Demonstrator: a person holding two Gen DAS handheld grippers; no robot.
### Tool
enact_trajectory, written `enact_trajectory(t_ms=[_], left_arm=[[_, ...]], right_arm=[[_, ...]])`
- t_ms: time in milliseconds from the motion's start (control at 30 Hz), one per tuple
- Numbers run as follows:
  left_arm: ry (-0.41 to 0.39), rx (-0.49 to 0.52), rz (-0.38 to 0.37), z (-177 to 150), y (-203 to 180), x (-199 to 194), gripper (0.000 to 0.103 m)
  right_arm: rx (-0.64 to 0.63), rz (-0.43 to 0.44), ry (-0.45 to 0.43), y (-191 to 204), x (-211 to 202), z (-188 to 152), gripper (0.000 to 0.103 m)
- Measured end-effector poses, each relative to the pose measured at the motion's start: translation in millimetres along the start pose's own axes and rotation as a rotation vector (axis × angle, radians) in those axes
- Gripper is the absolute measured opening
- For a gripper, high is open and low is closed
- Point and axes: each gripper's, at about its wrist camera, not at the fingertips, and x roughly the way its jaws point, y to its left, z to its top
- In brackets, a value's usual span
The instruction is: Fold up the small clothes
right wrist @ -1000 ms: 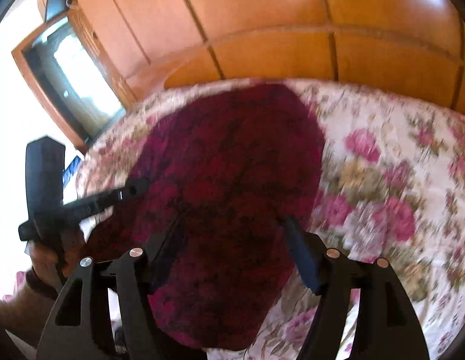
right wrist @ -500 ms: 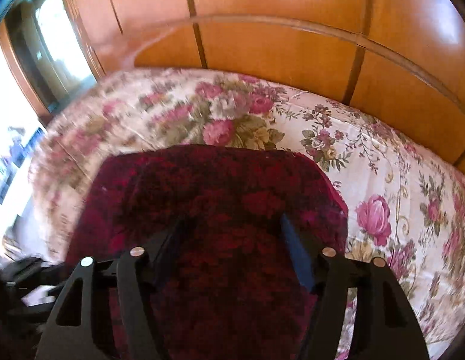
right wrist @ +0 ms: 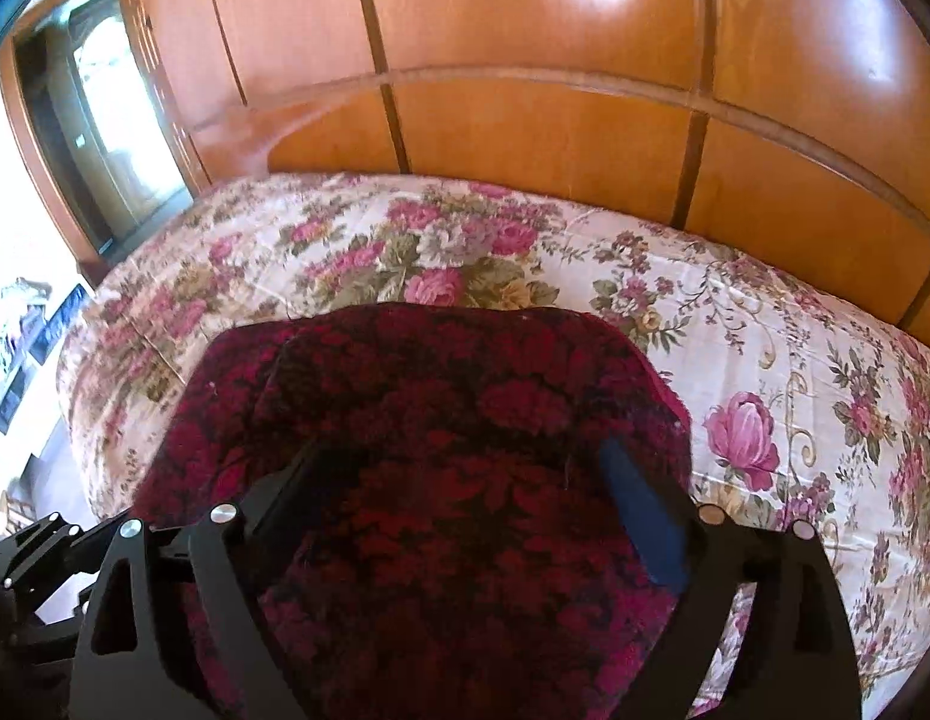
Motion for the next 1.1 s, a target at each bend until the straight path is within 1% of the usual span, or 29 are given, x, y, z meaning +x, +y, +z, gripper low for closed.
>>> enact_trajectory(t_ms=[33,100,167,200,233,300,367,467,567,600,667,767,800,833,900,933,967,1033,1100], left_arm=[[-0.002,0.01,0.019,-1,-1,0,0.032],[-0.002,0.01,0.044,-3,1,2,0.036],[-0.002,-0.003,0.061,-5,5,4,0.047],[-0.005,-0.006,0.078,-6,7,6,0.055],[-0.003,-0.013,0.084,-8,10,8,0.058],[0.012,-0.029,0.068,-11,16,12,0.059],[0.016,-0.034,0.063,-13,20,14,0.062],[0.029,-0.046,0.031,-13,26,16,0.063],[0.046,-0.06,-0.004,-13,33,21,0.063],[0.048,-0.057,-0.012,-14,34,22,0.063],[0.051,-0.047,-0.029,-16,36,24,0.063],[0.06,-0.062,-0.069,-19,42,26,0.063],[0.064,-0.077,-0.091,-19,46,27,0.063],[0.072,-0.11,-0.133,-20,53,30,0.063],[0.084,-0.154,-0.191,-21,62,34,0.063],[0.09,-0.174,-0.217,-21,66,37,0.063],[0.093,-0.179,-0.227,-22,67,38,0.063],[0.09,-0.163,-0.23,-22,66,39,0.063],[0.093,-0.159,-0.237,-21,68,40,0.063]], right_arm=[[0.009,0.002,-0.008,-1,-4,-2,0.096],[0.037,0.009,-0.02,-7,-15,-7,0.098],[0.081,0.028,-0.027,-18,-26,-16,0.1],[0.119,0.042,-0.027,-26,-31,-23,0.1],[0.149,0.054,-0.022,-33,-34,-27,0.1],[0.229,0.117,0.002,-52,-40,-44,0.1],[0.296,0.173,0.024,-67,-44,-58,0.101],[0.393,0.268,0.039,-86,-48,-79,0.101],[0.462,0.349,0.052,-95,-47,-94,0.101],[0.477,0.382,0.071,-97,-43,-98,0.101],[0.497,0.443,0.13,-94,-30,-106,0.101],[0.529,0.518,0.128,-93,-21,-112,0.101],[0.544,0.547,0.129,-93,-18,-113,0.101],[0.563,0.604,0.139,-93,-14,-114,0.101],[0.573,0.67,0.165,-90,-7,-115,0.101],[0.567,0.677,0.174,-88,-4,-114,0.101],[0.55,0.68,0.178,-85,1,-113,0.101],[0.531,0.697,0.182,-82,9,-111,0.101],[0.524,0.733,0.189,-80,20,-106,0.101]])
